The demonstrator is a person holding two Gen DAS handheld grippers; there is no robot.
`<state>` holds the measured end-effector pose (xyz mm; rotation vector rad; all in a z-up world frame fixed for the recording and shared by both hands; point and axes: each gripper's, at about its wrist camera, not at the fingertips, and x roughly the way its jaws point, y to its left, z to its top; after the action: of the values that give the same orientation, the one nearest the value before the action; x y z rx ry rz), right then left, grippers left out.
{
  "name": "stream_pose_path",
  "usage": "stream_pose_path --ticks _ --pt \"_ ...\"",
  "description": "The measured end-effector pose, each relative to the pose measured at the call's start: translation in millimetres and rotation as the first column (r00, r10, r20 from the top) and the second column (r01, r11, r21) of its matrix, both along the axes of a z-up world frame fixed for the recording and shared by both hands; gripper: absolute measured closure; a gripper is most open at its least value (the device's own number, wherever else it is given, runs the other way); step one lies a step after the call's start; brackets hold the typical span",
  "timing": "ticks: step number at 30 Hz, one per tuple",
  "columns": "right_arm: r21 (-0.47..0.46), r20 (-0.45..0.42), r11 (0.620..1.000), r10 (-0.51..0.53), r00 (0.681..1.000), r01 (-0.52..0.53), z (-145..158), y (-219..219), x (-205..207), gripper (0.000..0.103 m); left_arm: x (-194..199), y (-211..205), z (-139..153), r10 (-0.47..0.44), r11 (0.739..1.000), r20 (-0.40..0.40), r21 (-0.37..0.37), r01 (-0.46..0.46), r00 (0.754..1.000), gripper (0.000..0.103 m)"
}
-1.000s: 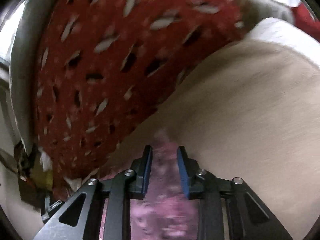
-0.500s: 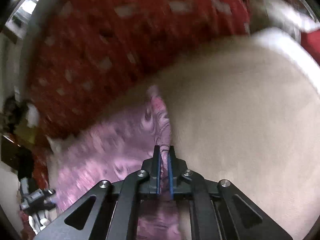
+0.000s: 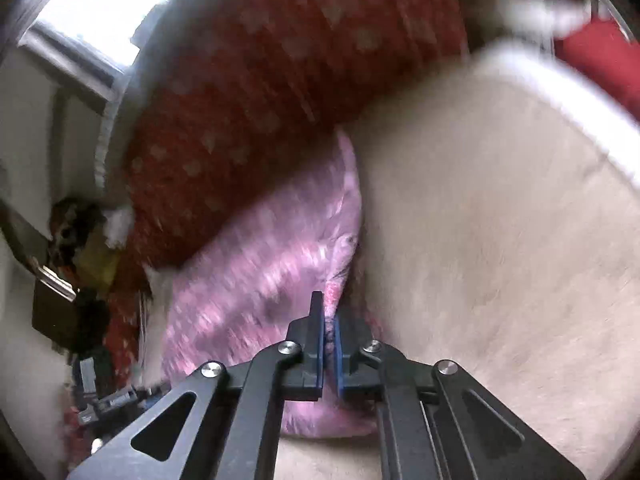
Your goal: Fold small clothes
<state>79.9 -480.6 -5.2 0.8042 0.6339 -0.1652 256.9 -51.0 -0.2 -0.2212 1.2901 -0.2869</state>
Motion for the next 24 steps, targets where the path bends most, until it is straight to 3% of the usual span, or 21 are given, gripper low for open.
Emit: stream_pose_path --ticks 2,4,8,12,15,17,21,24 --pt "-0.074 -0.134 0.997 -0.034 0.99 0.024 -7.2 -0.9 5.1 0.099 -3.0 -0.6 -4.8 -0.002 1.0 -0.033 -0.001 0.002 0.999 0.044" --pt "-0.089 -0.343 0.996 -0.019 0.939 -0.012 -30.4 6.2 10.6 0.098 -8.3 1.2 -9.3 0.003 1.0 -0.057 -0.006 -0.003 0.998 0.044" --pt "-0.142 -0.225 0.989 -0.082 0.971 0.05 -0.2 24.5 -12.3 0.091 -22.2 16.3 -1.8 0.021 0.999 -0.063 -0.029 -0.023 0.998 0.044" --pt "-0.167 -0.144 0.986 -0.048 0.988 0.024 29.2 41.1 -14.7 0.086 -26.1 33.8 22.2 0.079 0.996 0.007 -0.051 -0.079 0.997 0.044" --pt "-0.215 -0.153 0.977 -0.032 0.988 -0.002 36.6 54.2 -5.4 0.076 -11.1 36.5 42.1 0.133 0.99 0.064 -0.064 -0.129 0.989 0.044" --pt "-0.214 -0.168 0.977 -0.016 0.986 -0.021 33.6 62.5 9.8 0.076 -2.0 30.9 48.2 0.143 0.987 0.078 -0.079 -0.137 0.987 0.044" --pt "-0.246 -0.174 0.969 -0.024 0.984 -0.02 27.1 67.3 32.7 0.076 17.7 2.8 51.6 0.117 0.993 0.114 -0.048 -0.112 0.987 0.044" --pt "-0.264 -0.153 0.964 -0.059 0.986 0.017 23.3 61.8 39.2 0.075 27.6 -18.8 44.3 0.076 0.997 0.15 0.016 -0.079 0.986 0.044"
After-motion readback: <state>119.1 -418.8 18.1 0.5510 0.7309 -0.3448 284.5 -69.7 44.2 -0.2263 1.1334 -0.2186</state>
